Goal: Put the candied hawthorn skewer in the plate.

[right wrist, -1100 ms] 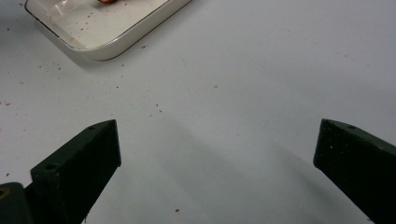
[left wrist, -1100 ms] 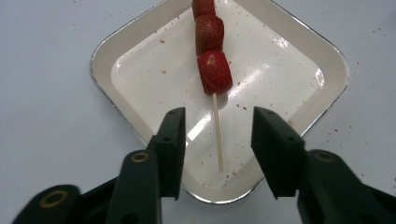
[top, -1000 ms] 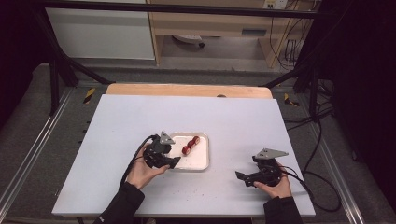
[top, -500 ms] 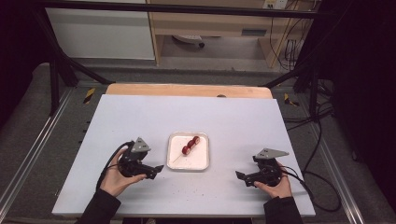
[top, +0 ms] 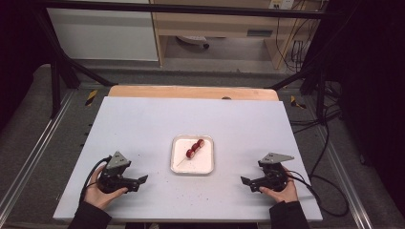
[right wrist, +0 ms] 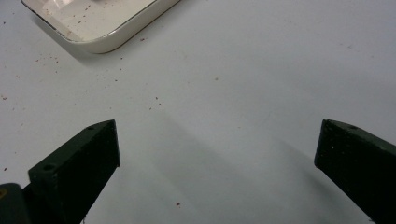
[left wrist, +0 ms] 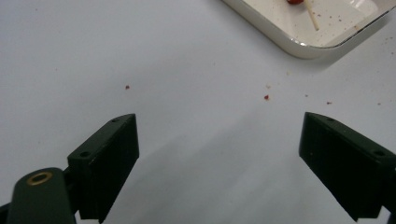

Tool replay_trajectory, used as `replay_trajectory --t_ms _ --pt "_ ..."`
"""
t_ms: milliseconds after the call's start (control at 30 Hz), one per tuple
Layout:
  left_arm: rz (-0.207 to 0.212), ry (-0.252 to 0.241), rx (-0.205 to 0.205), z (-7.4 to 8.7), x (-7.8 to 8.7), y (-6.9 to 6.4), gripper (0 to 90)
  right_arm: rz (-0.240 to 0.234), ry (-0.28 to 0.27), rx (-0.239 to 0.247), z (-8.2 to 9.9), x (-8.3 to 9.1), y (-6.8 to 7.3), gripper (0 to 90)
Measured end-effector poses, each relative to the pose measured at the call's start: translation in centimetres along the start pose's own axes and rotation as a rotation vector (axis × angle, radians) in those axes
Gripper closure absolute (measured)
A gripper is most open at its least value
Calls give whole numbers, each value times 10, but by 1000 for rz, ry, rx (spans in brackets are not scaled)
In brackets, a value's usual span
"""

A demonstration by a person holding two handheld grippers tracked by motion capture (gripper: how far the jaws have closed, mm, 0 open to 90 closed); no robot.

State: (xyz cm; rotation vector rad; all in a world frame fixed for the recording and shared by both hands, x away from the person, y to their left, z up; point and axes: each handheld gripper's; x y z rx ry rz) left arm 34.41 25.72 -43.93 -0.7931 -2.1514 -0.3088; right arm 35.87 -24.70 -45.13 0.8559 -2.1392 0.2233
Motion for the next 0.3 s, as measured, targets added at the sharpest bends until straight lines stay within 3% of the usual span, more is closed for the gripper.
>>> replay_trajectory --t_ms 300 --pt "21 -1 1 7 -1 1 117 -5 5 -3 2 0 0 7"
Point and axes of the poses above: each handheld gripper's, and its own axes: x roughly backward along the jaws, z roughly out of its underside, y roughly to its left, and after that the axes turned 7 degrees about y, right-handed
